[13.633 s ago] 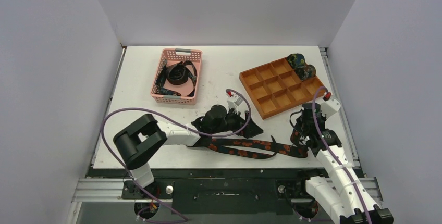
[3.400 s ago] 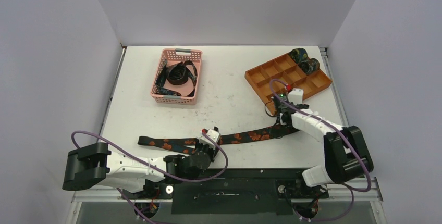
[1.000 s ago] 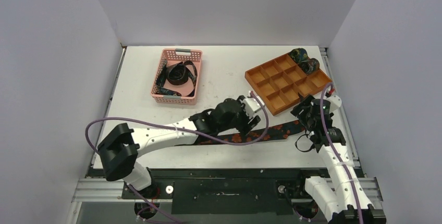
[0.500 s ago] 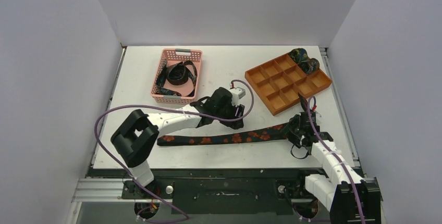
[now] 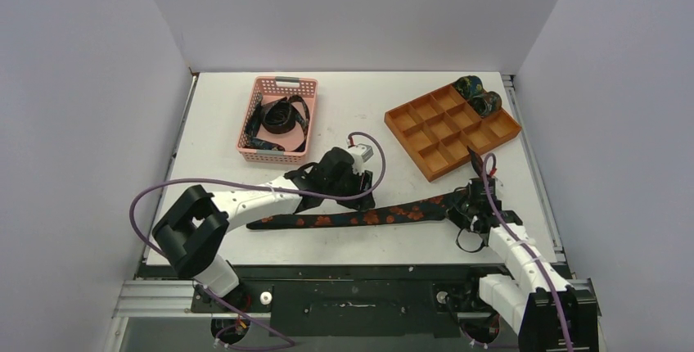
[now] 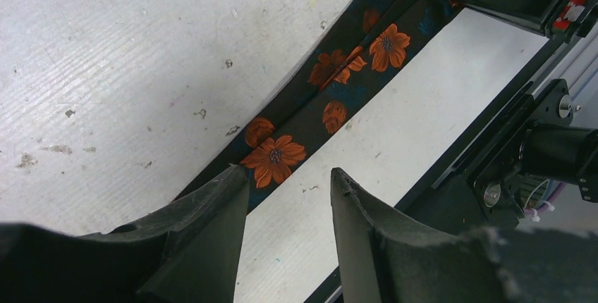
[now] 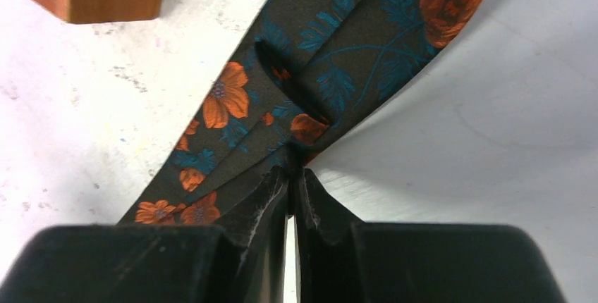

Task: Roll the ties
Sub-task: Flatten out the tie at the center of the board.

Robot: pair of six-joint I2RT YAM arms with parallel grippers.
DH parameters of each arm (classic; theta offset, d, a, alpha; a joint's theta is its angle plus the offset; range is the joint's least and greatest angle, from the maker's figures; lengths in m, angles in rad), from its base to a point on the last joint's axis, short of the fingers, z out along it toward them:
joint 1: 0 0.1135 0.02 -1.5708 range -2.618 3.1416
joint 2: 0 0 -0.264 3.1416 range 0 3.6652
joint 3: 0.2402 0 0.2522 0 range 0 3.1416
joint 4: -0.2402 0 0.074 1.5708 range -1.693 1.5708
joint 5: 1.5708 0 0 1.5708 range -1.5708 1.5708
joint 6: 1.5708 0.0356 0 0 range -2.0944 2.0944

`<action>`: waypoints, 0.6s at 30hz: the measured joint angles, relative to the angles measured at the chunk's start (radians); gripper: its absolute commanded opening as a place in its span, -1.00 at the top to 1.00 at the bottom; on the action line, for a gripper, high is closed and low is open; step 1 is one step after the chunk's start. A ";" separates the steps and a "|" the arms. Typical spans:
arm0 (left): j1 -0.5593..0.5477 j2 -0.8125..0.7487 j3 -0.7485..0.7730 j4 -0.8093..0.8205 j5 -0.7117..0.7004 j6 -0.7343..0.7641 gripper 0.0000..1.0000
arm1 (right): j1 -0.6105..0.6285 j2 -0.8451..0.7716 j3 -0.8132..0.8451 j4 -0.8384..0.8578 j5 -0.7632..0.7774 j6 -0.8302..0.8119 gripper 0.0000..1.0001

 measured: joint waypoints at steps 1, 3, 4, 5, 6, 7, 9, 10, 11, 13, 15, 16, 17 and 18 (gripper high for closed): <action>0.000 -0.005 -0.006 0.000 0.000 -0.003 0.13 | 0.000 -0.006 0.000 0.003 -0.005 0.000 0.89; 0.000 -0.017 -0.021 0.006 0.000 -0.007 0.14 | 0.000 -0.022 0.000 0.017 -0.021 0.004 0.89; 0.000 -0.023 -0.027 0.008 0.000 -0.008 0.14 | 0.000 -0.031 0.000 0.026 -0.029 0.004 0.89; -0.001 -0.030 -0.032 0.010 -0.001 -0.010 0.14 | 0.000 -0.039 0.000 0.035 -0.035 0.003 0.89; -0.001 -0.037 -0.036 0.012 -0.001 -0.010 0.14 | 0.000 -0.042 0.001 0.046 -0.042 0.002 0.89; -0.001 -0.045 -0.039 0.015 -0.003 -0.010 0.14 | 0.000 -0.040 0.002 0.056 -0.049 -0.002 0.89; -0.004 -0.060 -0.045 0.032 -0.005 -0.011 0.15 | 0.000 -0.023 0.002 0.082 -0.065 -0.008 0.89; -0.005 -0.066 -0.048 0.043 -0.006 -0.011 0.15 | 0.000 -0.008 0.002 0.101 -0.072 -0.010 0.89; -0.005 -0.072 -0.050 0.053 -0.007 -0.011 0.15 | 0.000 0.011 0.002 0.119 -0.079 -0.012 0.89; -0.005 -0.079 -0.052 0.074 -0.013 -0.012 0.15 | 0.000 0.055 0.002 0.155 -0.084 -0.019 0.89; -0.005 -0.079 -0.054 0.088 -0.021 -0.017 0.15 | 0.000 0.097 0.002 0.175 -0.082 -0.029 0.89; -0.005 -0.079 -0.054 0.091 -0.024 -0.019 0.15 | 0.000 0.111 0.002 0.178 -0.081 -0.033 0.89; -0.005 -0.079 -0.054 0.093 -0.027 -0.023 0.14 | -0.001 0.125 0.002 0.179 -0.076 -0.037 0.89; -0.005 -0.079 -0.054 0.098 -0.031 -0.026 0.14 | -0.001 0.130 0.002 0.179 -0.070 -0.039 0.89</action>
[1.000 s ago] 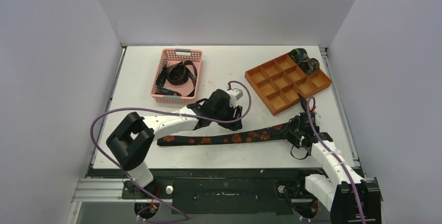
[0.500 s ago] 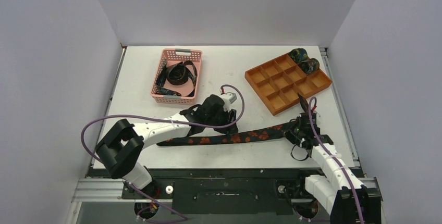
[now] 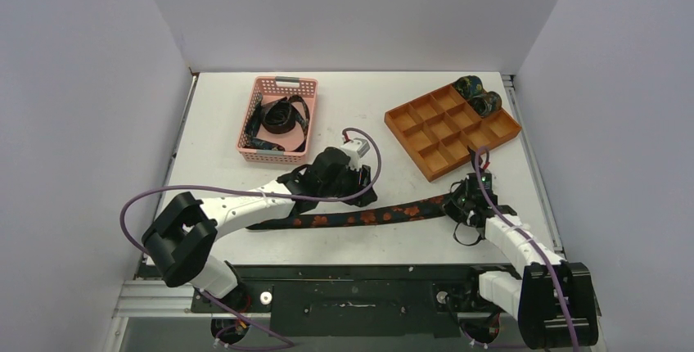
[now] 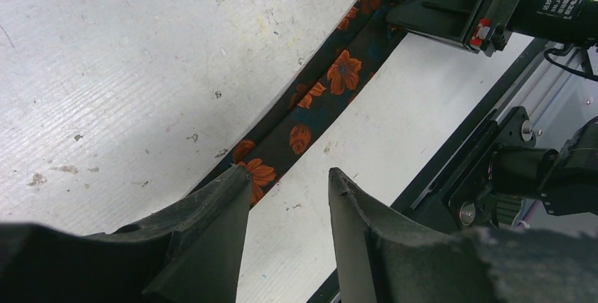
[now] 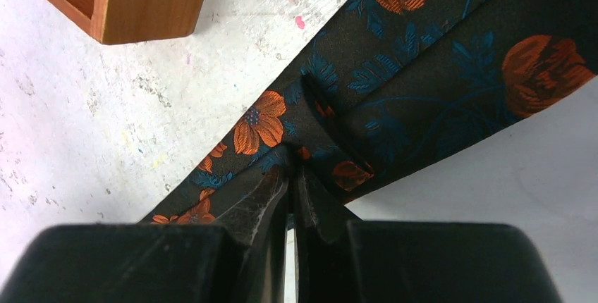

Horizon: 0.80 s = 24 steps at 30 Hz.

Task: Roll the ties
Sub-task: Flatten out the tie at the center of the board.

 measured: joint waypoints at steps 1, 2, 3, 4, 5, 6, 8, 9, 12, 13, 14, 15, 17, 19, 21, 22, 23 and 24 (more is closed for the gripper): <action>0.000 0.000 0.000 0.004 -0.003 -0.003 0.14 | 0.000 0.000 0.000 0.000 0.007 -0.003 0.89; 0.000 0.000 0.000 0.008 -0.003 -0.006 0.14 | 0.000 -0.003 0.000 0.000 0.013 -0.004 0.89; -0.001 0.000 0.000 0.014 -0.003 -0.009 0.13 | 0.000 -0.011 0.000 -0.001 0.026 -0.009 0.89; -0.002 0.000 0.000 0.017 -0.003 -0.011 0.13 | 0.000 -0.018 0.000 -0.002 0.035 -0.013 0.89; -0.004 0.000 0.000 0.023 -0.002 -0.016 0.13 | -0.001 -0.027 0.002 -0.005 0.048 -0.019 0.85; -0.007 0.002 0.000 0.028 -0.002 -0.018 0.12 | -0.001 -0.034 0.004 -0.008 0.061 -0.024 0.77; -0.016 0.013 0.003 0.034 -0.002 -0.018 0.08 | -0.001 -0.040 0.014 -0.017 0.082 -0.034 0.46; -0.021 0.021 0.006 0.034 -0.002 -0.018 0.06 | -0.001 -0.043 0.020 -0.023 0.092 -0.039 0.23; -0.042 0.044 0.019 0.030 -0.003 -0.015 0.03 | -0.002 -0.056 0.040 -0.041 0.117 -0.053 -0.15; -0.049 0.049 0.024 0.028 -0.005 -0.013 0.03 | -0.002 -0.065 0.048 -0.054 0.124 -0.062 -0.19; -0.055 0.051 0.029 0.028 -0.006 -0.013 0.03 | -0.002 -0.077 0.058 -0.068 0.130 -0.070 -0.21; -0.060 0.053 0.032 0.029 -0.007 -0.011 0.03 | -0.001 -0.093 0.069 -0.085 0.139 -0.076 -0.21; -0.067 0.053 0.034 0.031 -0.007 -0.010 0.03 | -0.001 -0.128 0.097 -0.117 0.166 -0.090 -0.21; -0.068 0.056 0.034 0.035 -0.006 -0.016 0.04 | -0.001 -0.145 0.126 -0.140 0.194 -0.101 -0.14; -0.069 0.068 0.037 0.053 0.000 -0.027 0.05 | -0.003 -0.142 0.146 -0.151 0.217 -0.109 0.02; -0.070 0.081 0.045 0.059 0.004 -0.034 0.05 | -0.008 -0.132 0.152 -0.153 0.224 -0.110 0.08; -0.072 0.100 0.058 0.067 0.010 -0.039 0.06 | -0.015 -0.120 0.153 -0.154 0.228 -0.111 0.12; -0.075 0.120 0.074 0.072 0.015 -0.045 0.06 | -0.024 -0.106 0.153 -0.157 0.229 -0.109 0.14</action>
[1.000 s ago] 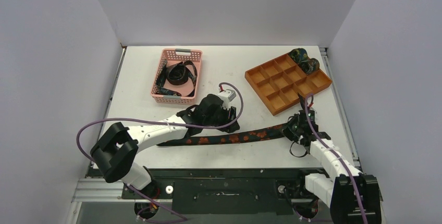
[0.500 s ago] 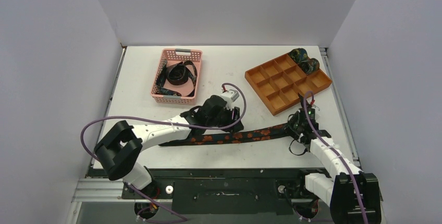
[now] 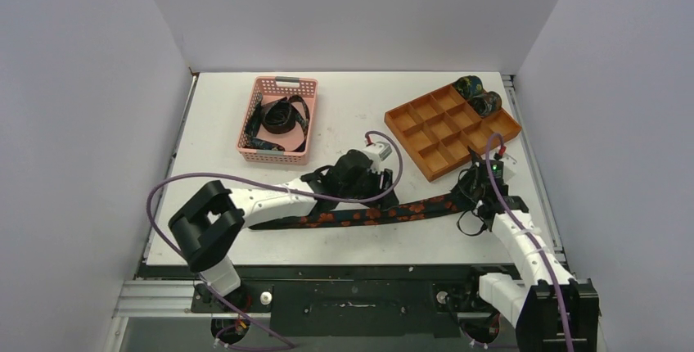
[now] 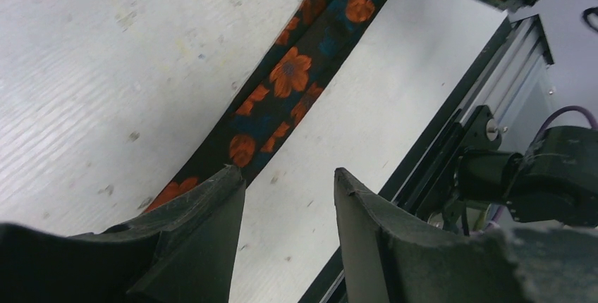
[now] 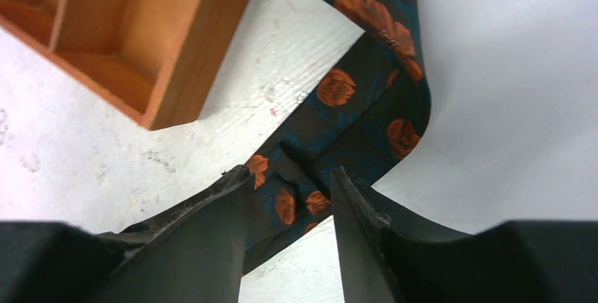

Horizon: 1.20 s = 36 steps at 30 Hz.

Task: Roll the ties
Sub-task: Flatten out the tie at the center of the board.

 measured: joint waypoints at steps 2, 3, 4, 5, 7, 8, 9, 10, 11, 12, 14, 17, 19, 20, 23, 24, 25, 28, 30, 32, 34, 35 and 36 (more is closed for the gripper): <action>-0.010 0.051 0.043 0.019 0.015 -0.013 0.08 | -0.018 0.030 -0.005 0.003 -0.005 0.005 0.15; -0.014 0.077 0.067 0.034 0.025 -0.022 0.09 | -0.030 0.043 -0.011 0.007 -0.015 0.008 0.16; -0.018 0.103 0.087 0.053 0.035 -0.035 0.10 | -0.043 0.053 -0.020 0.014 -0.027 0.011 0.16; -0.021 0.129 0.106 0.079 0.049 -0.052 0.11 | -0.054 0.062 -0.030 0.020 -0.040 0.015 0.16; -0.026 0.169 0.128 0.125 0.071 -0.082 0.13 | -0.072 0.074 -0.054 0.035 -0.066 0.027 0.18; -0.027 0.191 0.141 0.145 0.082 -0.096 0.13 | -0.077 0.080 -0.062 0.038 -0.075 0.032 0.20; -0.027 0.216 0.157 0.163 0.092 -0.111 0.14 | -0.082 0.089 -0.072 0.045 -0.089 0.035 0.24; -0.027 0.241 0.175 0.176 0.100 -0.120 0.15 | -0.082 0.097 -0.079 0.051 -0.100 0.039 0.27; -0.027 0.266 0.193 0.186 0.107 -0.132 0.15 | -0.082 0.107 -0.085 0.059 -0.110 0.041 0.31; -0.027 0.289 0.210 0.196 0.113 -0.140 0.16 | -0.082 0.115 -0.090 0.066 -0.121 0.043 0.35; -0.027 0.320 0.232 0.212 0.124 -0.154 0.17 | -0.082 0.126 -0.103 0.090 -0.138 0.050 0.42; -0.027 0.360 0.241 0.222 0.130 -0.167 0.18 | -0.082 0.124 -0.125 0.137 -0.164 0.065 0.49; -0.027 0.365 0.235 0.222 0.129 -0.167 0.19 | -0.074 0.114 -0.146 0.171 -0.175 0.085 0.55; -0.026 0.364 0.225 0.227 0.127 -0.167 0.20 | -0.065 0.107 -0.159 0.190 -0.178 0.097 0.57; -0.021 0.347 0.165 0.236 0.112 -0.166 0.21 | -0.018 0.090 -0.203 0.251 -0.184 0.154 0.61; -0.018 0.336 0.135 0.235 0.103 -0.164 0.21 | 0.021 0.081 -0.216 0.272 -0.184 0.176 0.61; -0.013 0.322 0.098 0.229 0.090 -0.160 0.21 | 0.055 0.075 -0.232 0.297 -0.181 0.205 0.62; -0.004 0.274 0.021 0.200 0.055 -0.141 0.22 | 0.164 0.073 -0.251 0.337 -0.156 0.278 0.61; 0.001 0.227 -0.021 0.175 0.028 -0.125 0.21 | 0.254 0.081 -0.253 0.351 -0.132 0.323 0.56; 0.003 0.173 -0.053 0.154 0.005 -0.108 0.15 | 0.315 0.088 -0.248 0.355 -0.113 0.351 0.44; 0.003 0.125 -0.063 0.128 -0.012 -0.089 0.07 | 0.347 0.086 -0.233 0.331 -0.086 0.353 0.32; 0.003 0.106 -0.063 0.119 -0.018 -0.080 0.04 | 0.352 0.080 -0.222 0.308 -0.071 0.348 0.28; 0.003 0.089 -0.061 0.108 -0.025 -0.068 0.02 | 0.354 0.071 -0.213 0.283 -0.057 0.338 0.26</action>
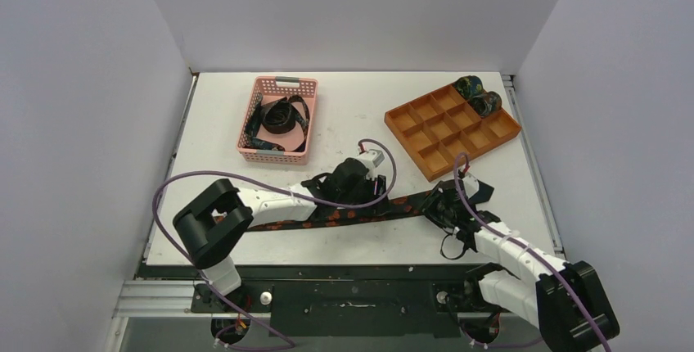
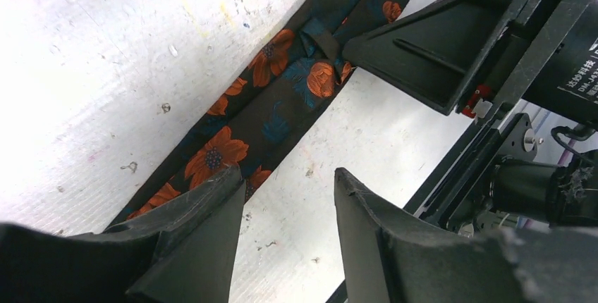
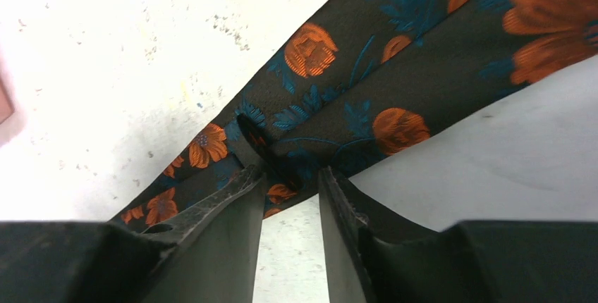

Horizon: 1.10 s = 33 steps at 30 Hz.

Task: Roll the ties
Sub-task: Flatten out the tie at the center of the board.

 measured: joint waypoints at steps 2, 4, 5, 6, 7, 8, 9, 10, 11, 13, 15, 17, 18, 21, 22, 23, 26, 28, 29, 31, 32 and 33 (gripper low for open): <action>0.000 -0.022 0.020 -0.048 -0.011 0.034 -0.02 | 0.001 -0.024 0.021 -0.060 0.036 -0.032 0.23; -0.001 -0.023 0.057 -0.105 -0.015 0.068 -0.03 | 0.001 -0.040 0.040 -0.096 0.059 -0.060 0.23; -0.002 -0.022 0.079 -0.140 -0.018 0.089 -0.06 | 0.000 -0.043 0.050 -0.108 0.068 -0.073 0.22; -0.004 -0.021 0.104 -0.184 -0.021 0.114 -0.07 | -0.004 -0.043 0.061 -0.117 0.076 -0.088 0.23; -0.006 -0.019 0.129 -0.220 -0.023 0.138 -0.09 | -0.005 -0.042 0.068 -0.121 0.080 -0.099 0.23; -0.006 -0.014 0.153 -0.256 -0.026 0.163 -0.11 | -0.006 -0.042 0.073 -0.124 0.082 -0.107 0.23; -0.006 -0.007 0.176 -0.287 -0.026 0.189 -0.12 | -0.010 -0.042 0.076 -0.124 0.082 -0.120 0.23; -0.007 0.002 0.198 -0.318 -0.024 0.220 -0.12 | -0.013 -0.041 0.077 -0.124 0.082 -0.127 0.24; -0.008 0.013 0.217 -0.345 -0.019 0.254 -0.13 | -0.021 -0.037 0.077 -0.124 0.080 -0.139 0.25; -0.010 0.039 0.243 -0.389 -0.008 0.331 -0.14 | -0.040 -0.027 0.077 -0.124 0.071 -0.153 0.25; -0.014 0.062 0.250 -0.425 0.010 0.422 -0.14 | -0.067 -0.015 0.077 -0.124 0.053 -0.169 0.26; -0.016 0.077 0.249 -0.449 0.035 0.498 -0.15 | -0.090 -0.011 0.077 -0.124 0.038 -0.182 0.26; -0.019 0.082 0.247 -0.451 0.056 0.552 -0.14 | -0.102 -0.011 0.077 -0.123 0.025 -0.188 0.26; -0.022 0.082 0.233 -0.444 0.106 0.668 -0.09 | -0.129 -0.012 0.077 -0.122 -0.008 -0.205 0.28; -0.023 0.082 0.233 -0.442 0.123 0.706 -0.08 | -0.133 -0.012 0.077 -0.122 -0.017 -0.208 0.28; -0.023 0.082 0.233 -0.441 0.134 0.734 -0.06 | -0.136 -0.012 0.077 -0.121 -0.025 -0.211 0.28; -0.023 0.083 0.234 -0.431 0.152 0.798 0.04 | -0.140 -0.012 0.071 -0.109 -0.046 -0.220 0.29; -0.023 0.094 0.245 -0.431 0.153 0.832 0.10 | -0.140 -0.011 0.064 -0.103 -0.055 -0.224 0.29; -0.023 0.103 0.253 -0.428 0.151 0.844 0.10 | -0.140 -0.011 0.061 -0.102 -0.061 -0.227 0.29; -0.024 0.124 0.265 -0.417 0.142 0.861 0.11 | -0.140 -0.011 0.058 -0.099 -0.065 -0.228 0.29; -0.026 0.134 0.269 -0.412 0.135 0.872 0.12 | -0.140 -0.011 0.057 -0.097 -0.069 -0.230 0.29; -0.027 0.142 0.271 -0.410 0.130 0.877 0.13 | -0.140 -0.011 0.056 -0.095 -0.069 -0.230 0.30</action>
